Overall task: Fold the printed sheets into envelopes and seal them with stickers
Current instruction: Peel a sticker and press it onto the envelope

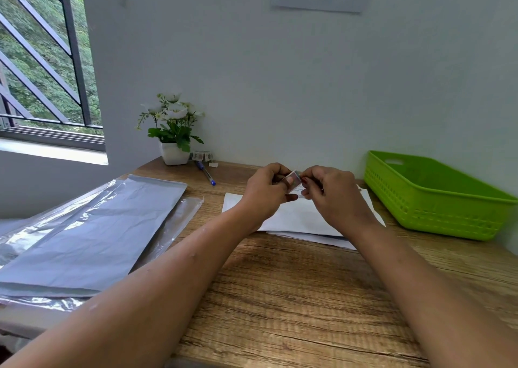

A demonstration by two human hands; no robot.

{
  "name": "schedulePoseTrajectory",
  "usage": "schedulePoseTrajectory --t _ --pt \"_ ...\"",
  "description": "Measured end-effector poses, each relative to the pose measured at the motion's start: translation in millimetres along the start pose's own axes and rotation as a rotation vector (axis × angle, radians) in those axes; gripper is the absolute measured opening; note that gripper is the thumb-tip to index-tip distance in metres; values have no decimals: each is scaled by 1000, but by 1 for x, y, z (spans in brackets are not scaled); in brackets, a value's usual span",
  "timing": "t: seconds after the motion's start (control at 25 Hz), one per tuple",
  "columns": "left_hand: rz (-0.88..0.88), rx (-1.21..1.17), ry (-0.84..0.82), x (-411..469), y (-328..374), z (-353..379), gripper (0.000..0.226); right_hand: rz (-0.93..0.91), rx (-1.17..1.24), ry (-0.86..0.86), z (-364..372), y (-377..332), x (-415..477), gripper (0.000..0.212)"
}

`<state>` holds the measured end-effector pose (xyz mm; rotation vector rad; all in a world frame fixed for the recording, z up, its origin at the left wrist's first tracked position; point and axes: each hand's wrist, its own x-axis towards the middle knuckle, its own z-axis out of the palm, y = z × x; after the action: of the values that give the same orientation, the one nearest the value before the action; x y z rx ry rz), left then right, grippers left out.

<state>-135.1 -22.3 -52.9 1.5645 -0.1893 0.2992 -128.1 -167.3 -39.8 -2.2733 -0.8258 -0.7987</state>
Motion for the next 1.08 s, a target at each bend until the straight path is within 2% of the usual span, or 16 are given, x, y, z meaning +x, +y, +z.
schedulePoseTrajectory --t 0.36,0.76,1.08 --pt "10 13 11 0 -1 0 5 72 83 17 0 1 0 17" --pt "-31 14 31 -1 1 1 7 -62 -382 -110 1 -4 -1 16" --pt "-69 27 36 -2 1 1 7 22 -274 -142 4 -3 -1 12"
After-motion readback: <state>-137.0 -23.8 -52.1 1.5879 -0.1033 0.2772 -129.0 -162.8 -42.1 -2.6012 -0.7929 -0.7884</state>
